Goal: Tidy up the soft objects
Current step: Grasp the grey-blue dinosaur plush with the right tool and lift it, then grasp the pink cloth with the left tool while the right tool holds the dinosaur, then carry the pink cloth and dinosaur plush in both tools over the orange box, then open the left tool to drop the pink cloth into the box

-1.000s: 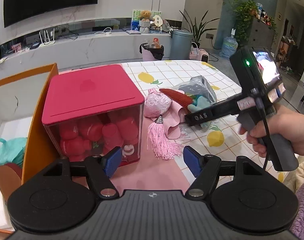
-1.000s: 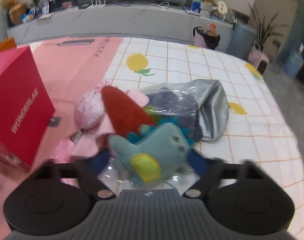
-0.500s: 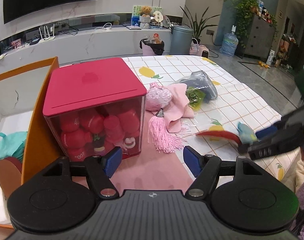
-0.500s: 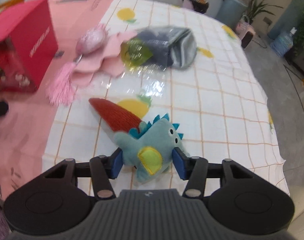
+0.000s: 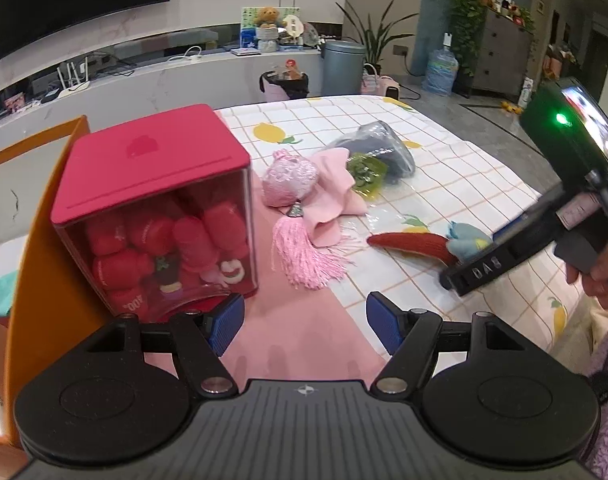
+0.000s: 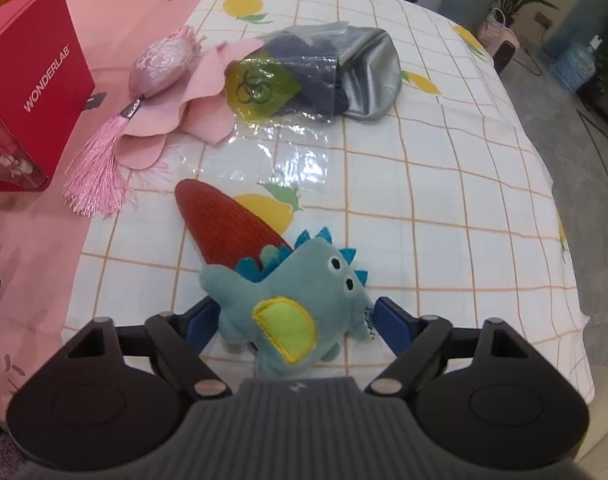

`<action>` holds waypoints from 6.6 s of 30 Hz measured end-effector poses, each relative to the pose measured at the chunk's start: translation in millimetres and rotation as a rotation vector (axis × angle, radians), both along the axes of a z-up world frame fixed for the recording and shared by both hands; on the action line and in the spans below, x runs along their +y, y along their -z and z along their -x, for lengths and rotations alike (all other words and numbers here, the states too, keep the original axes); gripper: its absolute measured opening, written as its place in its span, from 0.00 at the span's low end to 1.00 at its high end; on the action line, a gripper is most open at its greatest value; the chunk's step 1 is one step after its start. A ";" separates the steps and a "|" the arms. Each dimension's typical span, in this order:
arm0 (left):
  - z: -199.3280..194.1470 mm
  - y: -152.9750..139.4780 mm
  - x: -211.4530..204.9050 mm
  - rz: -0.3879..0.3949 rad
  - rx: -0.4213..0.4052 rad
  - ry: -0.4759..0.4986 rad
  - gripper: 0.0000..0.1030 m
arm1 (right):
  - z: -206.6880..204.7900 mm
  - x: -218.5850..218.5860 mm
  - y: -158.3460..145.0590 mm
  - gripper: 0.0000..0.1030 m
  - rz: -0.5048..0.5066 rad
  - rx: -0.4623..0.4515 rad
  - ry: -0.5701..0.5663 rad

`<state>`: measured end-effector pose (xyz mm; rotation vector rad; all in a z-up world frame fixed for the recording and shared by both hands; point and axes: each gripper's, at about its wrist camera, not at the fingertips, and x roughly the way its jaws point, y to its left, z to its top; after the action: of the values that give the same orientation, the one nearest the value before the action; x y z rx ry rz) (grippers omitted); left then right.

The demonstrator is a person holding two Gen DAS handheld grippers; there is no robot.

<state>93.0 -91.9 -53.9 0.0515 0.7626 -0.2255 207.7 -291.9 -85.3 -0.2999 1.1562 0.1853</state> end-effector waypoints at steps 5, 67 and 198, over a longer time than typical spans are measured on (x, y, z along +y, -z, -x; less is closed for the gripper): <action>3.6 8.2 -12.6 -0.015 -0.003 0.014 0.79 | 0.0 -2.9 -4.4 0.67 -0.021 -0.016 -0.017; -110.4 50.0 -55.3 -0.020 -0.097 -0.091 0.03 | 0.1 -31.8 -13.3 0.54 -0.028 -0.097 0.029; -65.3 -26.2 270.7 0.184 0.218 -0.657 0.08 | -35.8 373.5 -90.8 0.46 -0.051 -0.292 -0.616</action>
<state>158.2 178.8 -27.7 -0.4003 0.9318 0.3300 243.5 81.7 5.5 -0.6128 0.7414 0.6880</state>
